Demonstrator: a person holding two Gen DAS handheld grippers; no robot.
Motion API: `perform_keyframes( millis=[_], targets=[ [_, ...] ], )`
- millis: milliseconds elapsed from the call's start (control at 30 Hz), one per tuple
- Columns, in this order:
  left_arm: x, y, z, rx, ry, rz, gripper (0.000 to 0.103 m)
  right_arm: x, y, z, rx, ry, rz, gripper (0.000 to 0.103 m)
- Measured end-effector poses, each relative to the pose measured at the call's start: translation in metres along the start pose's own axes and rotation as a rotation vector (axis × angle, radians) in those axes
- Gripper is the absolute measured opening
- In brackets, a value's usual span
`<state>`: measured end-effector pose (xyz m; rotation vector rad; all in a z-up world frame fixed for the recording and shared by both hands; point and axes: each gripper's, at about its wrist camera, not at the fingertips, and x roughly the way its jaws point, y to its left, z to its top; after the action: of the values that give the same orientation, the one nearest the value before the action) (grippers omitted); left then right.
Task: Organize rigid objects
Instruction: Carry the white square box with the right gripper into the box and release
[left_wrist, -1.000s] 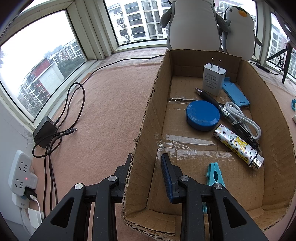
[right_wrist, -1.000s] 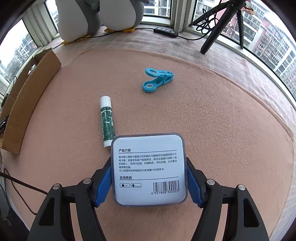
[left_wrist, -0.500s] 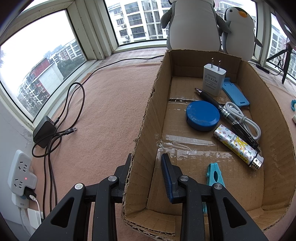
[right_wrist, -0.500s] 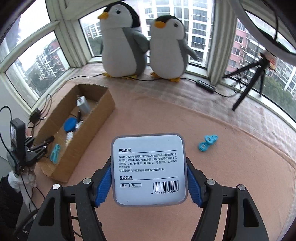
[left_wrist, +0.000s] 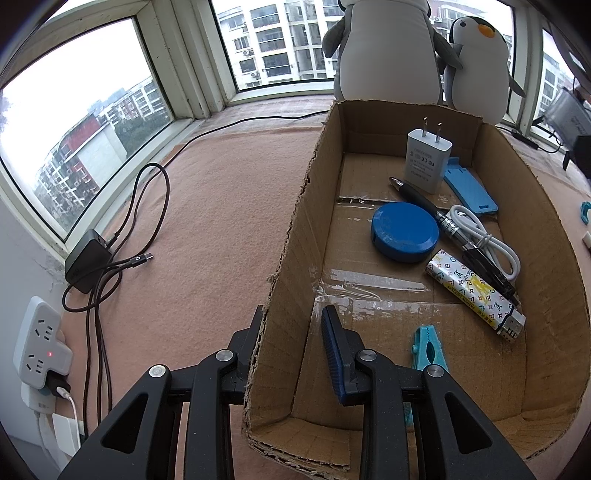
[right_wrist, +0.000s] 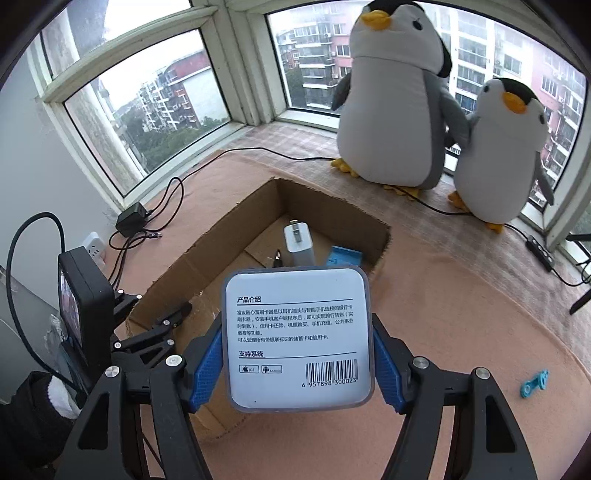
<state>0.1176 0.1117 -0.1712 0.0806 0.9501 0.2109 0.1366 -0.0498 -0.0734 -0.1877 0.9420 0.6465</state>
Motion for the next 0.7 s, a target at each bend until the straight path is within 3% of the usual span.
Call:
perform_keyframes(
  millis=[267, 700],
  targets=[
    [0.0, 0.0, 0.0, 0.0, -0.001, 0.0, 0.03, 0.043, 0.016, 0.006, -0.017, 0.054, 0.021, 0.066],
    [0.0, 0.0, 0.0, -0.003, -0.002, -0.001, 0.03, 0.073, 0.032, 0.005, -0.043, 0.094, 0.025, 0.066]
  ],
)
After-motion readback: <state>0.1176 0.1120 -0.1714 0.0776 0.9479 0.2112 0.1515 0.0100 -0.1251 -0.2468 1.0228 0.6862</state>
